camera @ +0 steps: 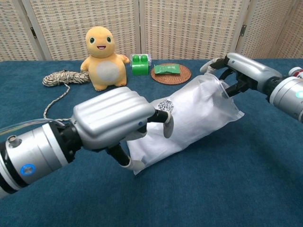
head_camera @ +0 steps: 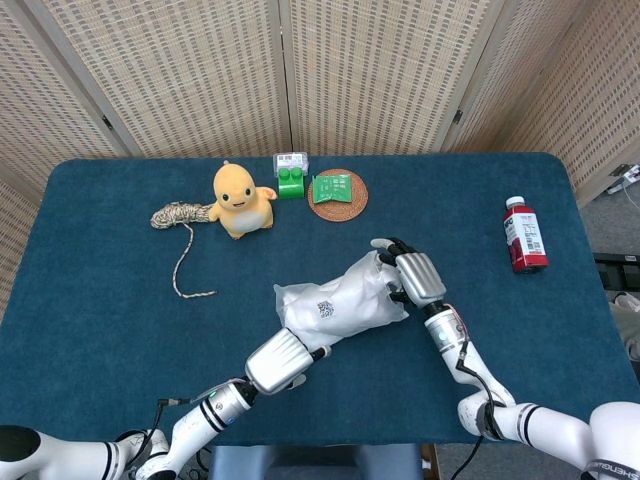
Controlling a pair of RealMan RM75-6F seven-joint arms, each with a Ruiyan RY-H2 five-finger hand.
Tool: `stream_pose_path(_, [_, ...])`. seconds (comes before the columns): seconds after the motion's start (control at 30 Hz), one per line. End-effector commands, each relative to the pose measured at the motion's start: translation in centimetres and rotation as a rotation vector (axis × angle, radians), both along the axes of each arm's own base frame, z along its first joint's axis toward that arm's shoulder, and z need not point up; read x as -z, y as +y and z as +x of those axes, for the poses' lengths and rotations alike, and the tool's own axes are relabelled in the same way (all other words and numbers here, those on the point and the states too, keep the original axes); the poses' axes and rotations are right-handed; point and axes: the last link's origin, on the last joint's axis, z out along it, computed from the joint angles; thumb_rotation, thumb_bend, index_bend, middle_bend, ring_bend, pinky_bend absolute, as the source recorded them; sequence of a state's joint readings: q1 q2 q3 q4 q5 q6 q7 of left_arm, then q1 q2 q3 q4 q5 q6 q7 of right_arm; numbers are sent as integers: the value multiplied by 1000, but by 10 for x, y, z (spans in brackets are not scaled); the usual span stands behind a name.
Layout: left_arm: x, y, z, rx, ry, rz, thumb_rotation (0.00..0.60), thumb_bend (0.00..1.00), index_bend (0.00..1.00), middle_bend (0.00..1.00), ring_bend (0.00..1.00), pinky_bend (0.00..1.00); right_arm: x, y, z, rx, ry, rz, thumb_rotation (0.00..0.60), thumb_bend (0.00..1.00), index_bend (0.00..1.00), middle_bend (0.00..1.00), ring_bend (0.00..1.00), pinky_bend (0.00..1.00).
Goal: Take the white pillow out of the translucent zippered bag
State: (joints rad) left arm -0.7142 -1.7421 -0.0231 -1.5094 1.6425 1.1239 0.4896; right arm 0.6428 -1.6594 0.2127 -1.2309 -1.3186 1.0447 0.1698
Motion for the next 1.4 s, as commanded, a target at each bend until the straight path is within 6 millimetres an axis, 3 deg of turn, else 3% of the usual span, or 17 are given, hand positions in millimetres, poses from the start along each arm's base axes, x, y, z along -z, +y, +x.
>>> stream_pose_path(0.03, [4, 0, 0, -4, 9, 0, 600, 65, 394, 1000, 925, 947, 0, 0, 0, 0, -2, -1, 600, 544, 662, 211, 123, 292])
stream_pose_path(0.77, [33, 8, -1, -30, 35, -1, 600, 65, 460, 1000, 930, 954, 2, 1, -3, 12, -5, 10, 600, 550, 662, 211, 123, 292])
stream_pose_path(1.4, [31, 17, -18, -66, 98, 46, 600, 65, 465, 1000, 930, 954, 3, 1, -6, 21, -10, 14, 600, 553, 662, 211, 123, 292])
